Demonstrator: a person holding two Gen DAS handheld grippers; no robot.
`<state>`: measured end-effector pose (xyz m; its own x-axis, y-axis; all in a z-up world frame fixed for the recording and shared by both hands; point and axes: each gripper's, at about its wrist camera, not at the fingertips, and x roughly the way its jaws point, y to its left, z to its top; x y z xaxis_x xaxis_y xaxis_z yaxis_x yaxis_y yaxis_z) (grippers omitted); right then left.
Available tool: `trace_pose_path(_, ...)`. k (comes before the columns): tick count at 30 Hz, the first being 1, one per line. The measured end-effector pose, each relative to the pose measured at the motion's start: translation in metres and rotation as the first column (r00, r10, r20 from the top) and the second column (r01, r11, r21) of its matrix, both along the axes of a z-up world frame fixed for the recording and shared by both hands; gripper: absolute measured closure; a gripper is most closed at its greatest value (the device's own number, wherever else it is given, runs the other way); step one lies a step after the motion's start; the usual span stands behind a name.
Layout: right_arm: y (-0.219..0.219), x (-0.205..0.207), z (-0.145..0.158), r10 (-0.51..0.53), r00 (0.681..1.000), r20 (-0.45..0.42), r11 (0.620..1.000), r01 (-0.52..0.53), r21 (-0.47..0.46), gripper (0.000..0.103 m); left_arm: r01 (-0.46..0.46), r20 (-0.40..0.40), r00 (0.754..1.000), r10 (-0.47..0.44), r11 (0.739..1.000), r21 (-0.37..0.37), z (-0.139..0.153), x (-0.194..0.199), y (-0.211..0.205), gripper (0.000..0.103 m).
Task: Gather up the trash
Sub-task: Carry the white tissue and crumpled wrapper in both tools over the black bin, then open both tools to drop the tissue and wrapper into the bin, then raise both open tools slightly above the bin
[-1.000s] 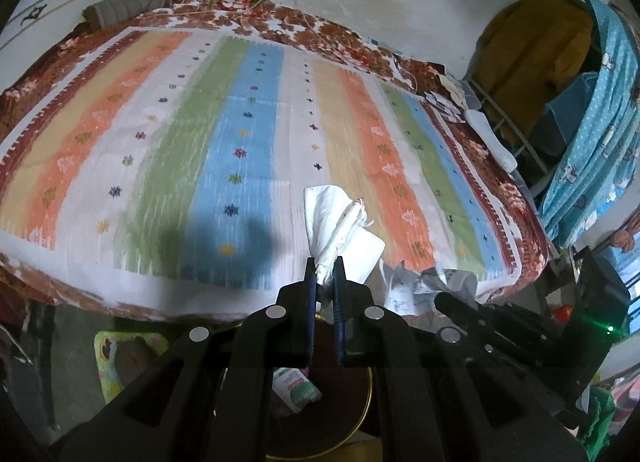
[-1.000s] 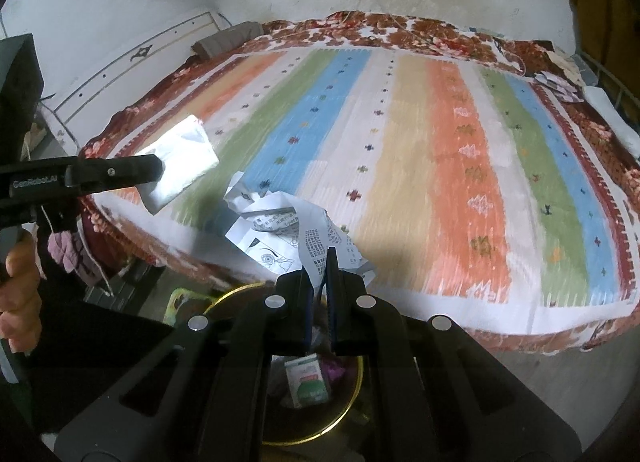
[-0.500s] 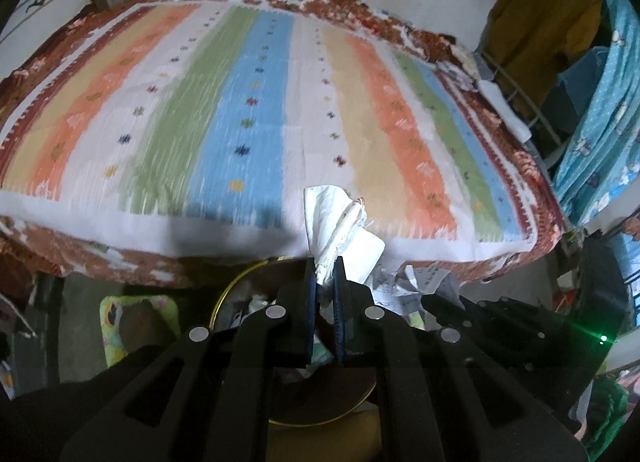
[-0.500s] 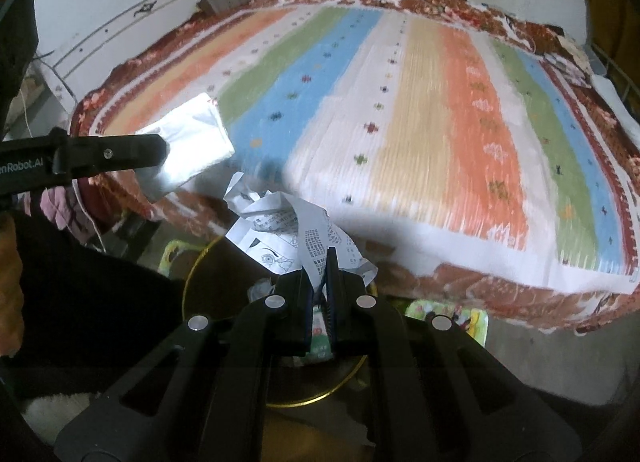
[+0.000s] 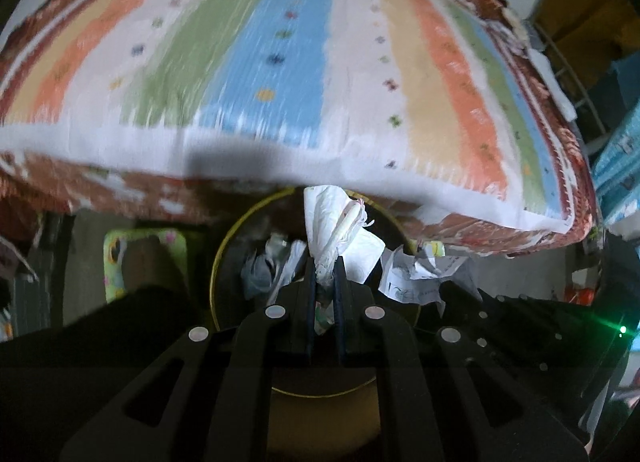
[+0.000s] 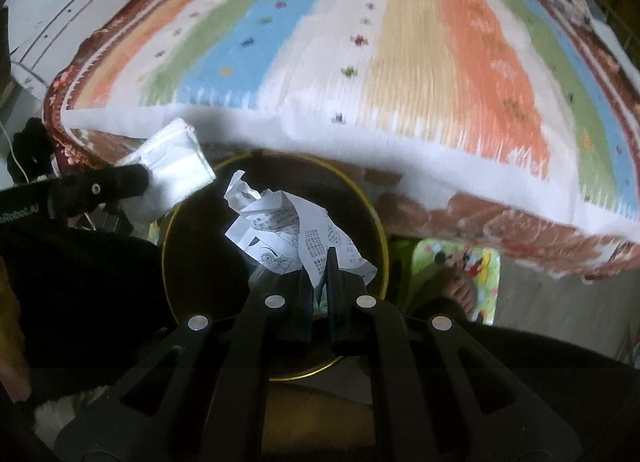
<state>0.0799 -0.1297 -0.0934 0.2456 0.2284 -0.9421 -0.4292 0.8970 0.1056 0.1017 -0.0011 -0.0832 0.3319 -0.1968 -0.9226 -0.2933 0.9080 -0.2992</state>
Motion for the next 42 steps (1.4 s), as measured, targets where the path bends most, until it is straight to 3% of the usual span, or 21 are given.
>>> trace_pose_path(13,0.004,0.016,-0.035,-0.052,0.989,-0.137,0.999,0.053,0.003,0.097,-0.038,-0.097,0.995,0.037,0.999,-0.011,-0.027,0.015,0.007,0.093)
trace_pose_path(15,0.002,0.02,-0.039,-0.069,0.985,-0.16,0.997,0.072,0.016,0.09,-0.055,-0.112,0.992,0.052,0.998,-0.02,-0.031,0.019,0.011,0.08)
trace_pose_path(17,0.002,0.023,-0.042,-0.082,0.982,-0.169,0.996,0.087,0.022,0.066,-0.071,-0.118,0.991,0.068,0.997,-0.021,-0.033,0.022,0.014,0.071)
trace_pose_path(18,0.003,0.023,-0.041,-0.079,0.983,-0.165,0.996,0.085,0.027,0.063,-0.078,-0.116,0.99,0.075,0.997,-0.024,-0.032,0.022,0.016,0.069)
trace_pose_path(24,0.006,0.021,-0.034,-0.061,0.988,-0.143,0.997,0.066,0.031,0.061,-0.09,-0.097,0.991,0.087,0.996,-0.027,-0.027,0.02,0.019,0.068)
trace_pose_path(31,0.0,0.008,-0.013,-0.029,0.997,-0.071,0.999,0.032,0.041,0.06,-0.056,-0.044,0.998,0.055,0.998,-0.024,-0.011,0.01,0.02,0.067)
trace_pose_path(36,-0.011,-0.012,0.02,0.008,0.999,0.051,0.998,-0.011,0.069,0.053,0.027,0.061,0.998,-0.031,0.998,0.062,0.018,-0.012,0.011,0.05)
trace_pose_path(40,-0.02,-0.028,0.039,0.018,0.991,0.13,0.994,-0.031,0.1,0.044,0.064,0.178,0.979,-0.1,0.978,0.2,0.044,-0.035,0.001,0.036)
trace_pose_path(42,-0.023,-0.037,0.045,0.025,0.987,0.161,0.993,-0.043,0.111,0.037,0.096,0.211,0.967,-0.14,0.974,0.207,0.051,-0.046,-0.003,0.027)
